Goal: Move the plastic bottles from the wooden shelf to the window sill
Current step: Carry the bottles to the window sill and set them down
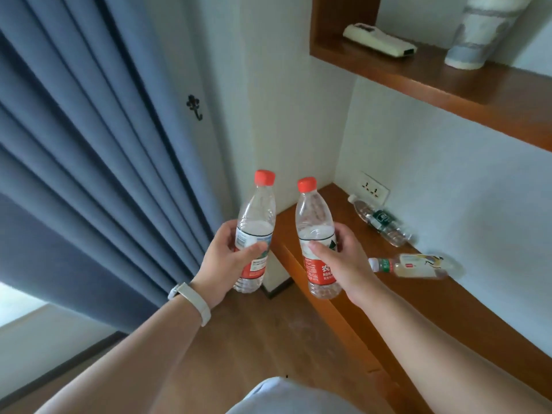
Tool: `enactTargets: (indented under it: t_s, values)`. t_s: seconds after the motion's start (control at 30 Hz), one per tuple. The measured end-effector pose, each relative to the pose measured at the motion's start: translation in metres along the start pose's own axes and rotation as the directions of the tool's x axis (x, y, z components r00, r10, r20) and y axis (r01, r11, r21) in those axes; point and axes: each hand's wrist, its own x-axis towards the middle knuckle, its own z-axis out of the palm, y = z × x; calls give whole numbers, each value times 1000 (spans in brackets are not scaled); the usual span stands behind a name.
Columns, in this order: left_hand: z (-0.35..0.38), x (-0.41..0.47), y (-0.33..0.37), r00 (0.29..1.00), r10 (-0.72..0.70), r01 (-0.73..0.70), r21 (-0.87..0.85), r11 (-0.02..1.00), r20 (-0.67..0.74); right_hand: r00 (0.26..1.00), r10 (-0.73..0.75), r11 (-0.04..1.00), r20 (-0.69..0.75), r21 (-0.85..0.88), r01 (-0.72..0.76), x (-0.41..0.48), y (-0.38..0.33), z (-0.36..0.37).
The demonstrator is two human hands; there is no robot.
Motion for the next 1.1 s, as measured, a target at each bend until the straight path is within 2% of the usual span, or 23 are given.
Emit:
enactTargets:
  t_s: [0.3,0.5,0.8,1.1]
  values:
    - [-168,-31,-40,980,-18,-23,-203,979,-198,988,-24,999,153,-26,28,13,-11,177]
    - [-267,-70,-63,935,-20,-94,-301,949,-355,955,-43,999,294,-10,48,9,-20,291]
    - [-379,-147,-90,819,-55,-172,-336,926,-572,823,-67,996,564,-9,87,-3,-34,434]
    - [-428,-175,-111,694,-133,-191,-360,913,-708,685,-33,997,728,-25,74,6,-42,516]
